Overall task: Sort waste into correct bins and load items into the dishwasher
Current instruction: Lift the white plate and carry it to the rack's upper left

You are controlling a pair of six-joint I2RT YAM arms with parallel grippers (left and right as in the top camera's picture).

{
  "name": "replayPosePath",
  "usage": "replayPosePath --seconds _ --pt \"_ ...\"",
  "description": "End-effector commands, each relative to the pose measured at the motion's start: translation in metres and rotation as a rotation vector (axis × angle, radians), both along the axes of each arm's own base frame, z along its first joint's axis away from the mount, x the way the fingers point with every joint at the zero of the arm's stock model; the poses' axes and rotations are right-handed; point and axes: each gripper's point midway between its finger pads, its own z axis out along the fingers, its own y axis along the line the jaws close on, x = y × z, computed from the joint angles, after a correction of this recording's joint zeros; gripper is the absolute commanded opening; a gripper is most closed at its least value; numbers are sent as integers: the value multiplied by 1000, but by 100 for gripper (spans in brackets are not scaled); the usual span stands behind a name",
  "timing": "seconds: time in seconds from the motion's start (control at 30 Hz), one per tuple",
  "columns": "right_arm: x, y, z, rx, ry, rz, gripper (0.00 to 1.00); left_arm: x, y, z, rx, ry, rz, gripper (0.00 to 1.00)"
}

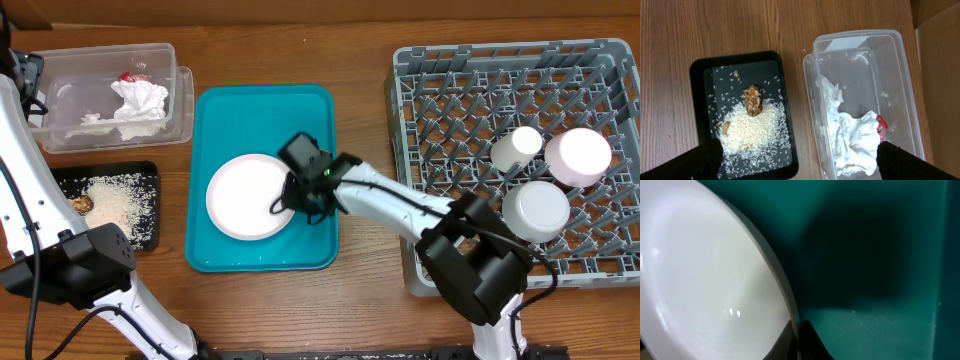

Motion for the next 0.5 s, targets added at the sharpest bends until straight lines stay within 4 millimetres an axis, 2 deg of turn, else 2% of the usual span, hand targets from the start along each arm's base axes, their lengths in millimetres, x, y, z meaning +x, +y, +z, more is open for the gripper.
replayPosePath --seconds 0.0,0.07,0.13,0.27,0.33,0.37,0.4,0.47 --pt "45 -4 74 62 -140 -6 4 1 0 -2 7 10 8 100" --pt "63 -27 110 21 -203 -39 4 1 -1 -2 7 10 8 100" --pt "80 -62 146 -54 -282 -84 4 1 0 -2 7 10 8 100" --pt "101 -164 212 -280 -410 -232 4 1 0 -2 7 10 8 100" --pt "104 -209 234 -393 -452 -265 4 1 0 -2 7 10 8 100" --pt "105 -240 244 -482 -471 -308 4 1 -1 -2 7 9 7 100" --pt "104 -256 248 -531 -478 -341 4 1 -1 -2 8 10 8 100" --pt "101 -301 257 -682 -485 -430 4 1 -1 -2 7 10 8 100"
